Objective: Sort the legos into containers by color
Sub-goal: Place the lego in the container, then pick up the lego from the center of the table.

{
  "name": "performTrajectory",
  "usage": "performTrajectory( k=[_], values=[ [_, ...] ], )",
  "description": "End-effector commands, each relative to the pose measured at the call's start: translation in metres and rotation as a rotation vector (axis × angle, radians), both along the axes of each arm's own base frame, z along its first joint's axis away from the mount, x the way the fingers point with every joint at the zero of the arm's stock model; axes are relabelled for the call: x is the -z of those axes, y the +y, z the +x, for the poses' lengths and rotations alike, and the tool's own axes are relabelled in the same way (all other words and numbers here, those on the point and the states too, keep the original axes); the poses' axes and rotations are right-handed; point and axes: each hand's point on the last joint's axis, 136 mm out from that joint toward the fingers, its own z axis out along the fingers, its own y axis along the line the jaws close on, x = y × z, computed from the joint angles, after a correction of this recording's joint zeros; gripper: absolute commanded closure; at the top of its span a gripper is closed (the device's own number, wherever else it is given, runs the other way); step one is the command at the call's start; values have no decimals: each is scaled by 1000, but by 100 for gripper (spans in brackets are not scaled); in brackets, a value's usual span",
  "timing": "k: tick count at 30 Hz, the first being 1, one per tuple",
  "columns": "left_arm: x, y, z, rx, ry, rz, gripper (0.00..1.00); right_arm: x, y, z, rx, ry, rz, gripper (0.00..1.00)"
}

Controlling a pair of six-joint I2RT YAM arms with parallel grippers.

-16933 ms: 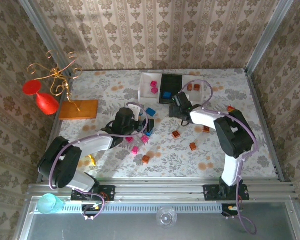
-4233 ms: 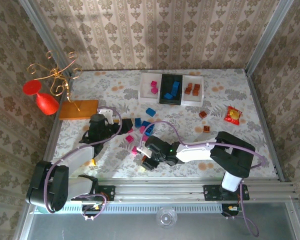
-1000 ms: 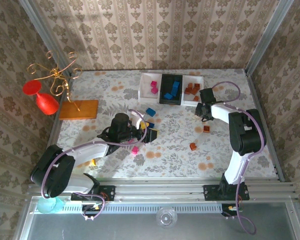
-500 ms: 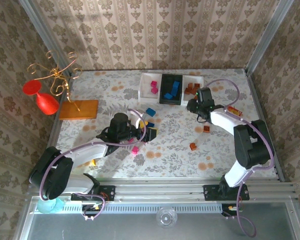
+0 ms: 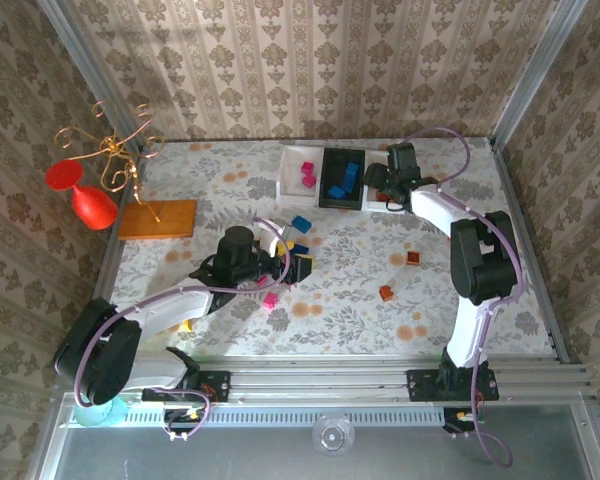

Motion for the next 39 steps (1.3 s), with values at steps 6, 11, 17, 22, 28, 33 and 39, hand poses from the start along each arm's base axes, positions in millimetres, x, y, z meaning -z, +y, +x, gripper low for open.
performTrajectory(
  k=[6,11,17,22,28,33,39],
  values=[
    [2,4,0,0,-17,17,12,-17,-16,-80,14,-33,-18,29],
    [13,30,21,-152,-11,93,12,-22,42,-122,-267,-73,-95,26],
    [44,76,50,-364,85,231,12,-30,137,-178,-704,-167,-288,18],
    [68,84,66,-426,153,346,14,-32,151,-193,-735,-253,-260,15],
    [82,98,85,-504,233,482,23,-27,148,-201,-717,-285,-228,15],
    [93,107,83,-510,295,529,27,-29,137,-200,-663,-299,-247,15],
    [113,108,72,-456,376,576,23,-28,132,-197,-628,-292,-252,13]
  ],
)
